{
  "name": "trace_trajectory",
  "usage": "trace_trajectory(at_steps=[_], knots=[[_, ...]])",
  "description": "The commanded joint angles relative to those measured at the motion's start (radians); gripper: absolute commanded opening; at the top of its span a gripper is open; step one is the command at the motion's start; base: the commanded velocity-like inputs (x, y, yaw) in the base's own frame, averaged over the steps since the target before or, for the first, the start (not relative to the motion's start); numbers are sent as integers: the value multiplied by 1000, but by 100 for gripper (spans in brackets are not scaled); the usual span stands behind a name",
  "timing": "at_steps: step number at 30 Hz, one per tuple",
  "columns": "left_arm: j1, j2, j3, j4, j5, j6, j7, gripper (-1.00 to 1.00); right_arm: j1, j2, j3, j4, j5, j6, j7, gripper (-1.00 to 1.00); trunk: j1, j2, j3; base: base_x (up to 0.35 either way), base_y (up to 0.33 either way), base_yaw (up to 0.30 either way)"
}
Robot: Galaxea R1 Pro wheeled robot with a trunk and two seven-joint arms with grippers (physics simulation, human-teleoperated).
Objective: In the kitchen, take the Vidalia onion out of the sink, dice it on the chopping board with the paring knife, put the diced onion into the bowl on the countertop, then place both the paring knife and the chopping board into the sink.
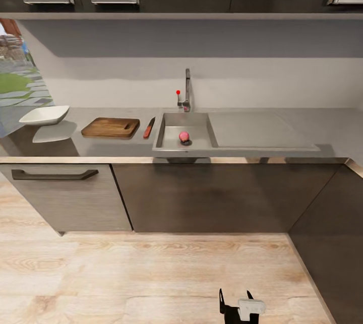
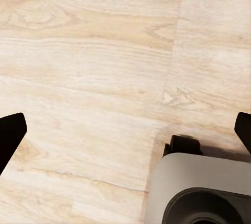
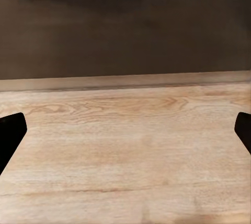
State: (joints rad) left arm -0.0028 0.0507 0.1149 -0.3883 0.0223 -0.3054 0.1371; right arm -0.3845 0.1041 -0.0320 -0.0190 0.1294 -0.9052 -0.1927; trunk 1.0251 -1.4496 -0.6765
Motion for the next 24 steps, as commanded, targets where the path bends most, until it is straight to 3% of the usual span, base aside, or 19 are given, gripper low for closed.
trace_trajectory(at_steps=[1,8,24], knots=[[0,0,0,0,2,-3,1,100,-1,0,-3,1,11,-1,-8,100,0,0,-1,0,0,0],[0,0,-1,1,3,-3,1,100,-1,0,-3,1,10,-1,-8,100,0,0,-1,-62,0,0],[0,0,-1,1,3,-3,1,100,-1,0,-3,1,10,-1,-8,100,0,0,-1,-293,-47,0]])
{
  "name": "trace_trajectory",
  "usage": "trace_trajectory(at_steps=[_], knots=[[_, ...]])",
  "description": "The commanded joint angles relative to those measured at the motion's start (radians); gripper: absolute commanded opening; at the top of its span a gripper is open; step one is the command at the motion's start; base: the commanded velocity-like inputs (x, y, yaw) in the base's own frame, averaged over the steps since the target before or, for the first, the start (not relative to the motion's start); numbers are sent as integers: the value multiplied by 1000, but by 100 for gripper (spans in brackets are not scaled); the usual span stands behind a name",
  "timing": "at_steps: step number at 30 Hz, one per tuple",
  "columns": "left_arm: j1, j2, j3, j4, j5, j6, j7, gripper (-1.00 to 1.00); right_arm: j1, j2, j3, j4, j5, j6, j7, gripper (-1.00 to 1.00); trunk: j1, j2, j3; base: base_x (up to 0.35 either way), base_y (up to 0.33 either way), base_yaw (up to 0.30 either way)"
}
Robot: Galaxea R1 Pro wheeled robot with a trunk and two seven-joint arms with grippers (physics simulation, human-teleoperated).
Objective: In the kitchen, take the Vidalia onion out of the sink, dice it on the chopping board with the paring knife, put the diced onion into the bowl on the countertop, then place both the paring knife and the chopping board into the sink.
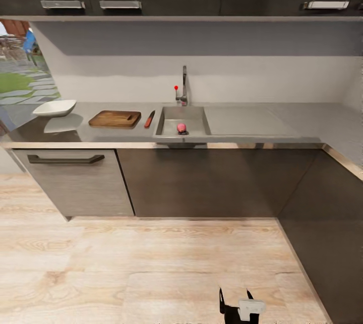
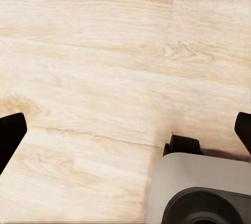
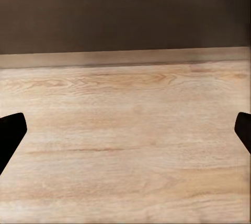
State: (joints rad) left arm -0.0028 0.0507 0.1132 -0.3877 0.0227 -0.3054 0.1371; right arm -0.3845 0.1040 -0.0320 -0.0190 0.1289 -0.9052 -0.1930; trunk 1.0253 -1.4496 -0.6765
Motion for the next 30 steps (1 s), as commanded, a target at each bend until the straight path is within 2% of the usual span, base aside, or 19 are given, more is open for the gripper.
trace_trajectory(at_steps=[1,5,7,8,10,11,12,14,15,17,18,20,22,24,25,26,27,29,30], knots=[[0,0,0,0,2,-3,1,100,-1,0,-3,1,11,-1,-9,100,0,0,-1,-75,-28,0],[0,-6,3,2,3,7,3,100,-1,-2,-5,1,11,-1,-9,100,0,0,-1,-25,-9,0],[0,-32,3,-48,2,34,7,100,-1,-4,-6,1,11,-1,-9,100,0,0,-1,-5,-2,0],[-1,-65,2,-120,-1,104,9,100,-1,-7,-6,1,11,0,-9,100,0,0,-1,-2,-1,0],[-2,-99,0,-239,-5,249,10,100,-1,-10,-6,1,11,0,-10,100,0,0,-1,-1,0,0],[-10,-121,-4,-357,-7,391,10,100,-1,-11,-7,1,11,0,-10,100,0,0,-1,0,0,0],[-20,-134,-10,-427,-9,466,9,100,-1,-11,-7,1,11,0,-10,100,0,0,-1,0,0,0],[-41,-147,-37,-547,-10,561,9,100,-1,-12,-8,1,11,0,-10,100,0,0,-1,0,0,0],[-67,-153,-68,-646,-10,602,10,100,-1,-13,-8,1,11,0,-10,100,0,0,-1,0,0,0],[-107,-157,-83,-733,-10,648,12,100,-1,-13,-9,1,11,0,-10,100,0,0,-1,0,0,0],[-134,-159,-87,-773,-9,698,12,100,-1,-13,-9,1,11,0,-10,100,0,0,-1,0,0,0],[-256,-163,-92,-912,-9,956,5,100,-1,-14,-9,1,11,0,-10,100,0,0,-1,0,0,0],[-310,-166,-95,-964,-8,1018,4,100,-1,-14,-9,0,11,0,-10,100,0,0,-1,0,0,0],[-443,-175,-110,-1028,-6,1072,7,100,-1,-14,-9,0,11,0,-11,100,0,0,-1,0,0,0],[-469,-176,-113,-1033,-5,1079,7,100,-1,-14,-9,0,11,0,-11,100,0,0,-1,0,0,0],[-553,-178,-120,-1043,-3,1123,8,100,-1,-14,-9,0,11,0,-11,100,0,0,-1,0,0,0],[-675,-181,-124,-1049,-1,1236,8,100,-1,-14,-9,-1,11,0,-11,100,0,0,-1,0,0,0],[-788,-183,-126,-1050,2,1284,8,100,-1,-14,-9,-1,11,0,-11,100,0,0,-1,0,0,0],[-892,-187,-127,-1044,6,1304,9,100,-1,-14,-9,-1,11,0,-11,100,0,0,-1,0,0,0]])
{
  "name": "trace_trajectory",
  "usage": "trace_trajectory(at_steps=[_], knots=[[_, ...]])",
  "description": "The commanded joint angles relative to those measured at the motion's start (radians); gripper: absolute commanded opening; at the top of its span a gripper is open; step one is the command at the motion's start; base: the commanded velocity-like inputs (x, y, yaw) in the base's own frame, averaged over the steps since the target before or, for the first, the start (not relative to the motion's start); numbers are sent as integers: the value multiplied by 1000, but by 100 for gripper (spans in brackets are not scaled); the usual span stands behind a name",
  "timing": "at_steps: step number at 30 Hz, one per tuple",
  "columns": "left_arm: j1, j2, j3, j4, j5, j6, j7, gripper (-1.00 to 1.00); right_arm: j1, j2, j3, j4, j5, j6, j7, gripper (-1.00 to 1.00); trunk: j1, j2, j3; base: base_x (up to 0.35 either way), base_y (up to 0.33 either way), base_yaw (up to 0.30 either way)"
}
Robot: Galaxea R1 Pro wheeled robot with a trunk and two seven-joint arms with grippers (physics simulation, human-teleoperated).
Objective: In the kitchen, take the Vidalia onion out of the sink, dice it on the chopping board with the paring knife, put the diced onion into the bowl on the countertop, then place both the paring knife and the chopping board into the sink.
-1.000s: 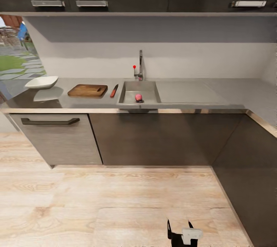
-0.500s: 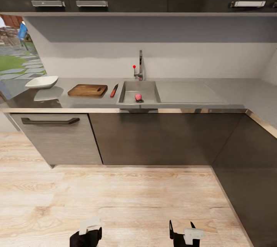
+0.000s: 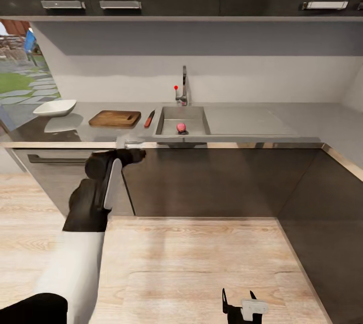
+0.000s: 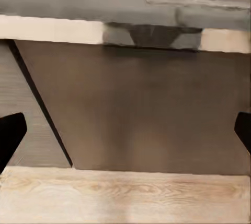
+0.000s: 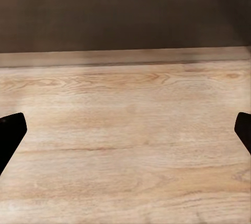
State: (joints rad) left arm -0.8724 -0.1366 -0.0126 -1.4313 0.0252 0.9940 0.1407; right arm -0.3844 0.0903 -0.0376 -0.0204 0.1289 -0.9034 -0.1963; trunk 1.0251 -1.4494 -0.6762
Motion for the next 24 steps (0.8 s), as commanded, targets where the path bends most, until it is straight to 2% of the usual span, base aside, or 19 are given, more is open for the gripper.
trace_trajectory(at_steps=[1,2,3,4,5,6,7,9,11,12,14,15,18,24], knots=[[-48,-1,-1,4,4,8,6,100,-1,0,-4,1,11,-2,-8,100,0,-1,-1,0,0,0],[-100,-2,-1,16,6,13,6,100,-1,0,-4,1,11,-2,-8,100,0,-1,-1,0,0,0],[-125,-3,-1,23,7,14,6,100,-1,0,-4,1,11,-2,-8,100,0,-1,-1,0,0,0],[-199,-6,-1,54,10,18,6,100,-1,0,-4,1,11,-2,-8,100,0,-1,-1,0,0,0],[-244,-8,-1,87,12,19,6,100,-1,1,-3,1,11,-2,-8,100,0,-1,-1,0,0,0],[-265,-8,-1,105,14,20,6,100,-1,1,-3,1,11,-2,-8,100,0,-1,-1,0,0,0],[-311,-10,-1,152,23,21,6,100,-1,1,-3,1,11,-2,-8,100,0,-1,-1,0,0,0],[-339,-10,-9,186,40,22,6,100,-1,1,-2,1,11,-2,-8,100,0,-1,-1,0,0,0],[-349,-8,-31,195,47,22,5,100,-1,1,-2,1,11,-2,-8,100,0,-1,-1,0,0,0],[-354,-5,-64,195,50,23,5,100,-1,1,-2,1,11,-2,-8,100,0,-1,-1,0,0,0],[-347,0,-95,197,52,22,5,100,-1,3,-1,2,11,5,-8,100,0,-1,-1,0,0,0],[-320,3,-108,197,53,22,5,100,-1,4,-1,3,11,51,-8,100,0,-1,-1,21,-49,0],[-307,4,-114,200,53,21,5,100,-1,2,-2,2,10,112,-7,100,0,-1,-1,93,-169,0],[-302,1,-116,228,54,20,5,100,-1,3,-2,2,9,130,-7,100,0,-1,-1,162,-272,0]])
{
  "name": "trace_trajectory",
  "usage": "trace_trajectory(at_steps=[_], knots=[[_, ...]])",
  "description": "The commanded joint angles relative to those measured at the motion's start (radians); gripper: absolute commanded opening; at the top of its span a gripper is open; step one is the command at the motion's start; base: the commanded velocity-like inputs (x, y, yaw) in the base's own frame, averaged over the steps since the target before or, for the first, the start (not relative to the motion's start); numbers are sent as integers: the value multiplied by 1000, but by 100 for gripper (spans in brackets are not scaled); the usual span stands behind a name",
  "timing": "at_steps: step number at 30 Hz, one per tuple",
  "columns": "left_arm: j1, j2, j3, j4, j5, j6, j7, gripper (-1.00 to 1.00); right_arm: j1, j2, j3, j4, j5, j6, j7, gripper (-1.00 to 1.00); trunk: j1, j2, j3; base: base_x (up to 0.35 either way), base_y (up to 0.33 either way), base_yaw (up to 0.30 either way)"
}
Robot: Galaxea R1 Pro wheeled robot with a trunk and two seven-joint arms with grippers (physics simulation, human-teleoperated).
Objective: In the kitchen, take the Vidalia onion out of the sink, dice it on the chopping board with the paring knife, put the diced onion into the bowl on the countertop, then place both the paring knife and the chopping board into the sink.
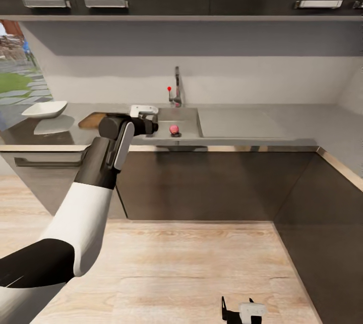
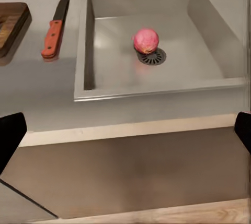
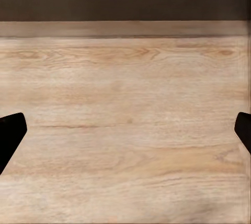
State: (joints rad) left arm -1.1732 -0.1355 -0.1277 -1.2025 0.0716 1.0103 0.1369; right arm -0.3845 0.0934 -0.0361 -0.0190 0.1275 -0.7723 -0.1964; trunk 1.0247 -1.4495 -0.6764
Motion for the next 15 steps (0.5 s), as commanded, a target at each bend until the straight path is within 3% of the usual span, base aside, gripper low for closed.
trace_trajectory(at_steps=[1,15], knots=[[-1,-1,-1,6,8,4,9,100,-1,0,-4,1,11,0,-7,100,0,0,-1,192,-286,0],[0,-1,5,-6,9,2,10,100,-1,10,-2,2,11,51,-8,100,0,0,-1,244,-235,0]])
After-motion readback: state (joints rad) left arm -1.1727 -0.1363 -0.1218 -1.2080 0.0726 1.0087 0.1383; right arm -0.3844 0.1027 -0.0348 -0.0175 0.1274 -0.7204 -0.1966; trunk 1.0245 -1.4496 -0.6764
